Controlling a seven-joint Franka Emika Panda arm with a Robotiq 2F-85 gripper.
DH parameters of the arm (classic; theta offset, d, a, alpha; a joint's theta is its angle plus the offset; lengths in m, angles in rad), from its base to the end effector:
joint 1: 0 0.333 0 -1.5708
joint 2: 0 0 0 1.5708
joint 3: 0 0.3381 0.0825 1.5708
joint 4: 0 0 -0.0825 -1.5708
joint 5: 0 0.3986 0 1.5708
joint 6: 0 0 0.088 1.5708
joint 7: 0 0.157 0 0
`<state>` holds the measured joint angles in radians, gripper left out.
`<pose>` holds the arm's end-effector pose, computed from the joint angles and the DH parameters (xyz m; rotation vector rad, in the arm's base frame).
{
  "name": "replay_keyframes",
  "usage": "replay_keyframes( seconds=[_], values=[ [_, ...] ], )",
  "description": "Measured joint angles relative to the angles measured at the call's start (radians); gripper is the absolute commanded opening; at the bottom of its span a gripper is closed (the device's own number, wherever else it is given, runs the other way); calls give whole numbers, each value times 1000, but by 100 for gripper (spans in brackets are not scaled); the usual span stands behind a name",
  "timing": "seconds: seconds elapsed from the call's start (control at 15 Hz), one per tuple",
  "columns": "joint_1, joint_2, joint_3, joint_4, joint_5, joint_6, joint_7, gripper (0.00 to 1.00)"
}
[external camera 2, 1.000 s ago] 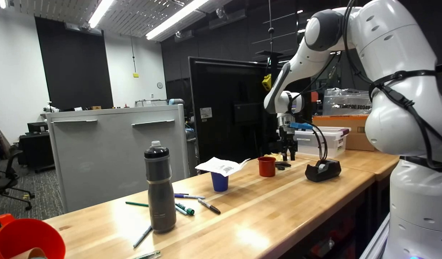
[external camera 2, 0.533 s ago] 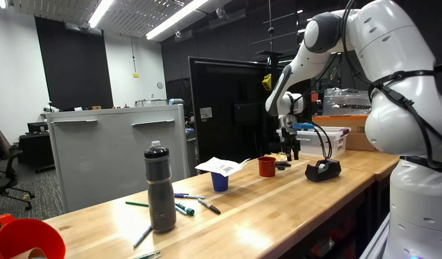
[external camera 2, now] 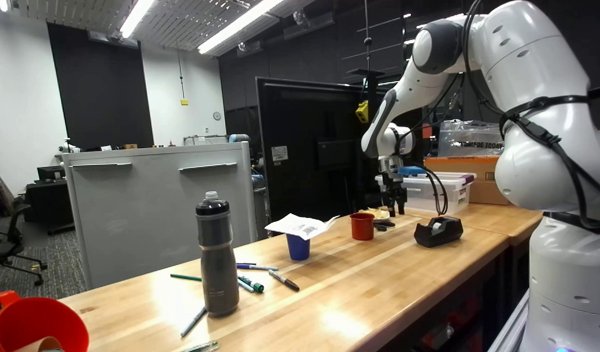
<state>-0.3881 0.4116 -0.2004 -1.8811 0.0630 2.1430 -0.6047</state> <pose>0.5278 -0.3420 0.2446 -3.0809 0.0169 0.2055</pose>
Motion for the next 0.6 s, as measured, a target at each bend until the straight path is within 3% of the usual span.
replay_keyframes(
  seconds=[0.6],
  values=[
    [-5, 65, 4, 60, 20, 50, 9, 61]
  ],
)
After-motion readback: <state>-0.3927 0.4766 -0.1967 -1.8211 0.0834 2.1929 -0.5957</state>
